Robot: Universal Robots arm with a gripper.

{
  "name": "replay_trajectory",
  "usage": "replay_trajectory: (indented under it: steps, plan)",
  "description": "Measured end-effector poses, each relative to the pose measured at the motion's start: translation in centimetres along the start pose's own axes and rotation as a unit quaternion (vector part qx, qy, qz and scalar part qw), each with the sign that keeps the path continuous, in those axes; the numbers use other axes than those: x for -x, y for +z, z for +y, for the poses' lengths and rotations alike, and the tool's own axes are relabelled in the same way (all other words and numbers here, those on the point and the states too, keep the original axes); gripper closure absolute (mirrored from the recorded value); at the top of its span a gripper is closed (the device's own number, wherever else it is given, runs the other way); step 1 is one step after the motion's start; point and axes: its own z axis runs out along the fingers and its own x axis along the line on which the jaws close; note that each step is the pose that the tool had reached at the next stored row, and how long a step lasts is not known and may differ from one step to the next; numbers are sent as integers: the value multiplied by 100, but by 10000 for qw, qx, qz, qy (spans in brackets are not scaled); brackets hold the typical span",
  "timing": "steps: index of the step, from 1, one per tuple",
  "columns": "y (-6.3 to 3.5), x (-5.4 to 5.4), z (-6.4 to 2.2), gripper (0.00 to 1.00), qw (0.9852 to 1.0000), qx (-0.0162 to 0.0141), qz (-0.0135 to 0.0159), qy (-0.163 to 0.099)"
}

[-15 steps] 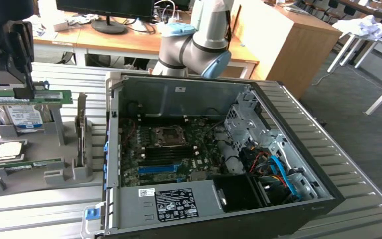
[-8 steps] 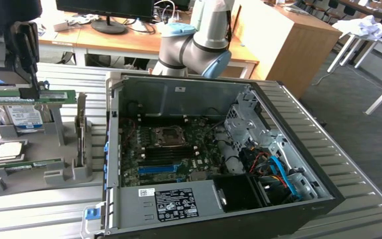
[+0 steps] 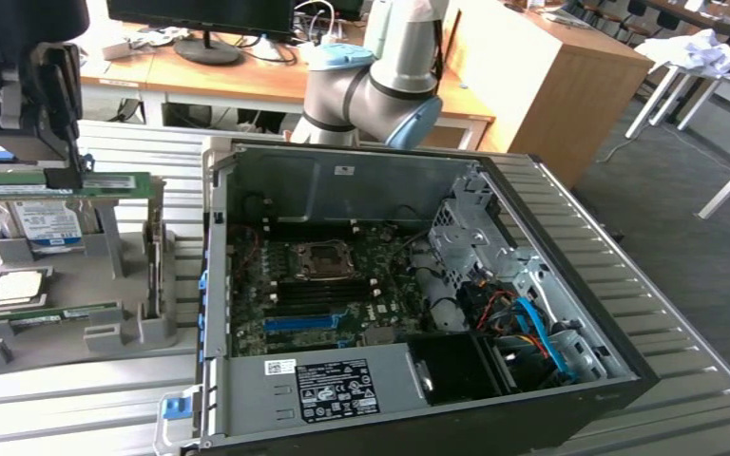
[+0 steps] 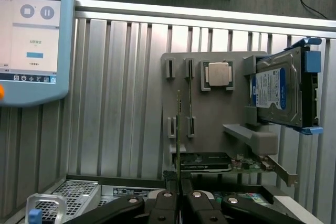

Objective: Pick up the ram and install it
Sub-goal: 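Pick up the ram and move it above insertion slot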

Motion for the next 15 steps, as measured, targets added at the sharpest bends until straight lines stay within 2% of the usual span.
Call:
replay_trajectory:
  steps: [15]
  plan:
    - [0, -6, -115, 87, 10000, -1, 0, 0]
